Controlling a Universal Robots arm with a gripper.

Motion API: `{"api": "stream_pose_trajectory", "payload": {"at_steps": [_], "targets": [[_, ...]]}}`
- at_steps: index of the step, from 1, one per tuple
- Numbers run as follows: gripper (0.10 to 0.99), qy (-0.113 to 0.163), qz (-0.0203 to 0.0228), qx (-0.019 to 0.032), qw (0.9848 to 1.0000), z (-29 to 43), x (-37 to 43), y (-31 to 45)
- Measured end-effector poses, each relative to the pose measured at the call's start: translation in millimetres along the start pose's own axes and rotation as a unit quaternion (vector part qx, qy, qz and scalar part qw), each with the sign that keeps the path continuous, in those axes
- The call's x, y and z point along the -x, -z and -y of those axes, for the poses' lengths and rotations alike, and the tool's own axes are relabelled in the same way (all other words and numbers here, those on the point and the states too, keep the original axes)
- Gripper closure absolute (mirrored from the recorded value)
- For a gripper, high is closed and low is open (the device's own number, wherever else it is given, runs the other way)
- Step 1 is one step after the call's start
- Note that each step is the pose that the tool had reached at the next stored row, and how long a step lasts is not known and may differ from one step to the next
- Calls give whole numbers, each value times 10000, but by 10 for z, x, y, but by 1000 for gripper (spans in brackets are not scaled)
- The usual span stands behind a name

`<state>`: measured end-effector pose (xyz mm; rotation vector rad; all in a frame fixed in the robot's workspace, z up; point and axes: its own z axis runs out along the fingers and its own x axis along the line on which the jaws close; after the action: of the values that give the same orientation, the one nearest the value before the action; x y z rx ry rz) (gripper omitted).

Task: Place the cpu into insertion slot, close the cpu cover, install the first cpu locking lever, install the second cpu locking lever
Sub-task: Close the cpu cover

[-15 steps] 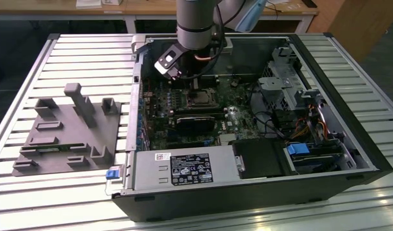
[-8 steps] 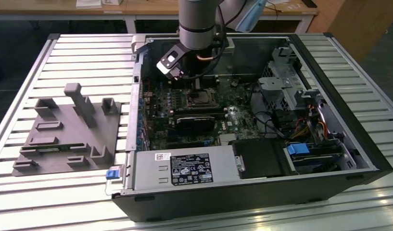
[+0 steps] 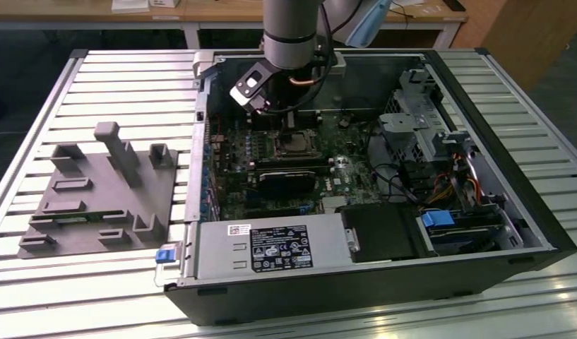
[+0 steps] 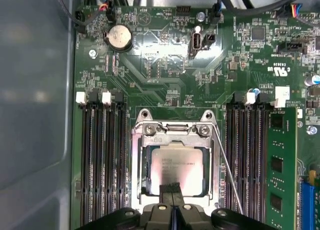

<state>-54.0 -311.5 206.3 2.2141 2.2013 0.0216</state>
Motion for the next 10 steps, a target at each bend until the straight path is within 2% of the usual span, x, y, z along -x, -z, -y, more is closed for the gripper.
{"api": "stream_pose_trajectory", "payload": {"at_steps": [10], "targets": [[965,-1,1,-4,10000,-103,-1,-2]]}}
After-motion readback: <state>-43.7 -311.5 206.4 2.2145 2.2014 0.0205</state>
